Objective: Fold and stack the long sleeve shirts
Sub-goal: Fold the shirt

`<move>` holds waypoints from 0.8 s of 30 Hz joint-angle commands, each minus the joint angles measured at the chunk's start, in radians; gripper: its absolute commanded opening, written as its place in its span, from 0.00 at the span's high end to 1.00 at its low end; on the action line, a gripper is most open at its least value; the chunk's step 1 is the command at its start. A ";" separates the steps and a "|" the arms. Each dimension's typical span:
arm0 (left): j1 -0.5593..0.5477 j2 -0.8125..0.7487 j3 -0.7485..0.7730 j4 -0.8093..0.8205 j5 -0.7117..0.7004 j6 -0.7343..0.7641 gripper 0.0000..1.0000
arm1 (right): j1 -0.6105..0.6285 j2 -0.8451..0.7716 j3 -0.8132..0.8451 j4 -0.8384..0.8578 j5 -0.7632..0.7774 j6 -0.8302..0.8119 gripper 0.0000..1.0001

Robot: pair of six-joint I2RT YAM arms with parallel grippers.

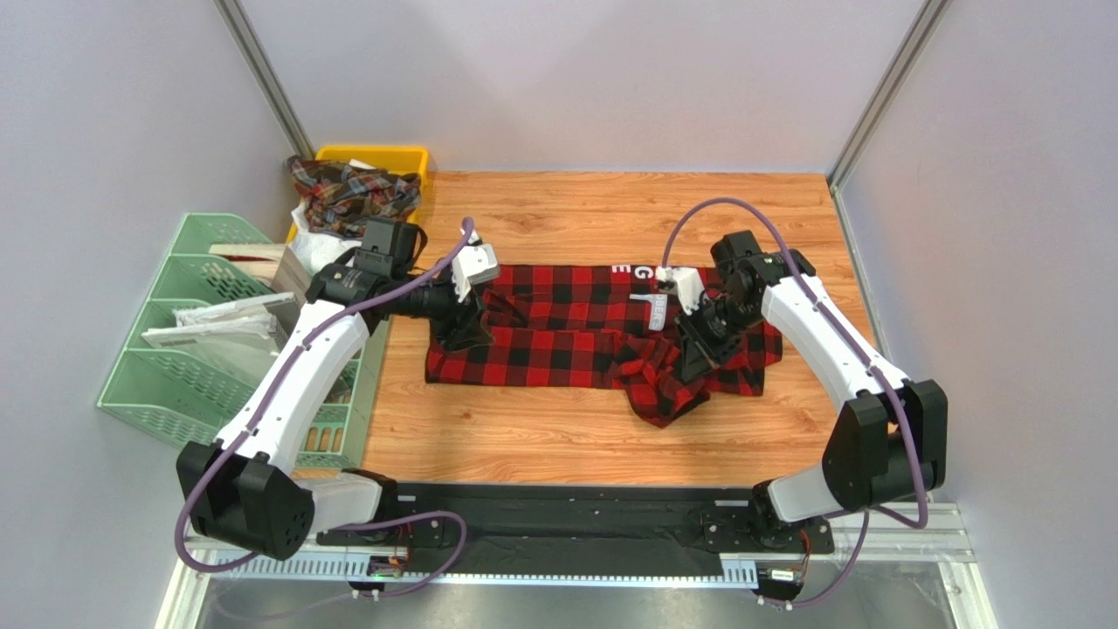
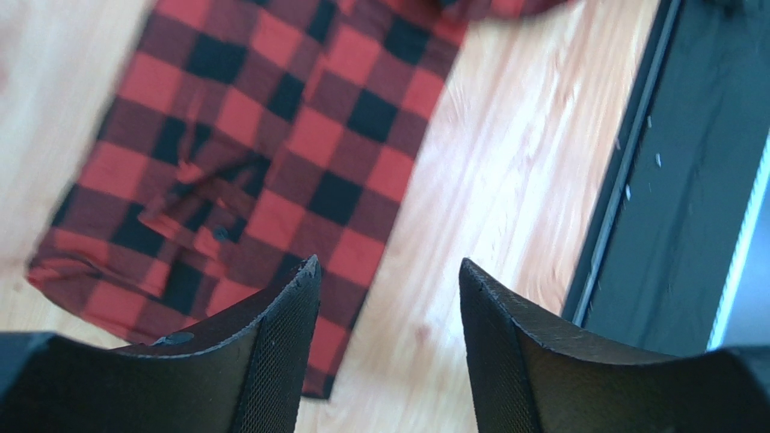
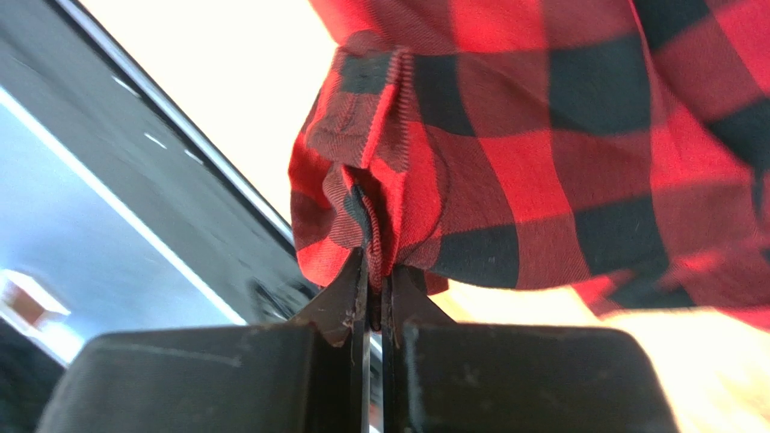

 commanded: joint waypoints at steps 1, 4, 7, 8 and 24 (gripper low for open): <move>-0.044 -0.097 -0.062 0.265 0.044 -0.248 0.36 | 0.003 0.040 0.081 0.074 -0.224 0.261 1.00; -0.139 -0.143 -0.137 0.444 -0.011 -0.375 0.33 | 0.003 0.072 0.085 0.154 -0.318 0.419 1.00; -0.304 -0.145 -0.200 0.610 -0.159 -0.428 0.32 | 0.003 0.117 0.080 0.191 -0.373 0.522 1.00; -0.393 -0.131 -0.208 0.653 -0.199 -0.457 0.32 | 0.003 0.124 0.072 0.197 -0.381 0.522 1.00; -0.785 0.356 -0.073 0.991 -0.523 -0.260 0.48 | -0.092 0.138 0.034 0.170 -0.480 0.550 0.99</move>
